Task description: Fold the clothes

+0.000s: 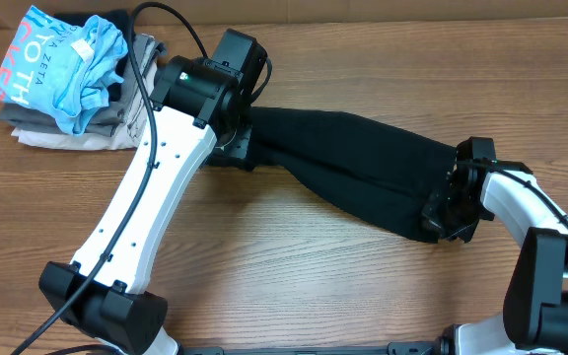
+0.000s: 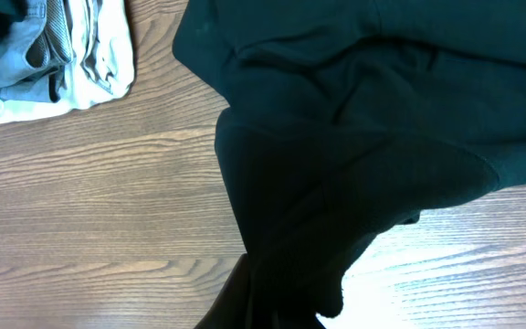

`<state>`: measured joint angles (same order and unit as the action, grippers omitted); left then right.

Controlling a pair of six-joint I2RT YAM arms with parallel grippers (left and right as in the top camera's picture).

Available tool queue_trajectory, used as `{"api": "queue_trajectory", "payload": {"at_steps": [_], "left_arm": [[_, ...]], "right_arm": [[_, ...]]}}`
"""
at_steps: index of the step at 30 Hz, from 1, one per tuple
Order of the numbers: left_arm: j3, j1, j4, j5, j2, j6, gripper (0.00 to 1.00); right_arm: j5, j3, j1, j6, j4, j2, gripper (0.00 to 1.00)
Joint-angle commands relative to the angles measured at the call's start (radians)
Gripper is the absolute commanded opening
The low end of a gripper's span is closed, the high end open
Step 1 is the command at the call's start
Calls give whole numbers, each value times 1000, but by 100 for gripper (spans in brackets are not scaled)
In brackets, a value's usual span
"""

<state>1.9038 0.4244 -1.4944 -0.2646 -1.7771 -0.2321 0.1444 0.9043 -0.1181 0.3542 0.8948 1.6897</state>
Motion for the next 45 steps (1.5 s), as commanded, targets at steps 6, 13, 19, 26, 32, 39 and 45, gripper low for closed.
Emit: {"api": "queue_trajectory", "payload": {"at_steps": [6,13,19,26,32,39,45], "left_arm": [[21,-5,7,2,-2,1,4],[21,-5,7,-2,-1,1,4],[21,-5,8,-2,-1,1,4],[21,-5,11,-2,-1,1,4],[21,-5,10,-2,-1,1,4],[21,-5,10,-2,-1,1,4],[21,-5,11,-2,-1,1,4]], "right_arm": [[6,138,5,13,119,29,4],[5,233,5,5,208,-26,4],[2,205,8,-14,231,-39,35],[3,58,31,-13,145,-39,57],[2,-27,40,10,26,-39,54],[-40,-28,39,18,-5,-39,45],[-40,-28,39,18,-12,-39,19]]}}
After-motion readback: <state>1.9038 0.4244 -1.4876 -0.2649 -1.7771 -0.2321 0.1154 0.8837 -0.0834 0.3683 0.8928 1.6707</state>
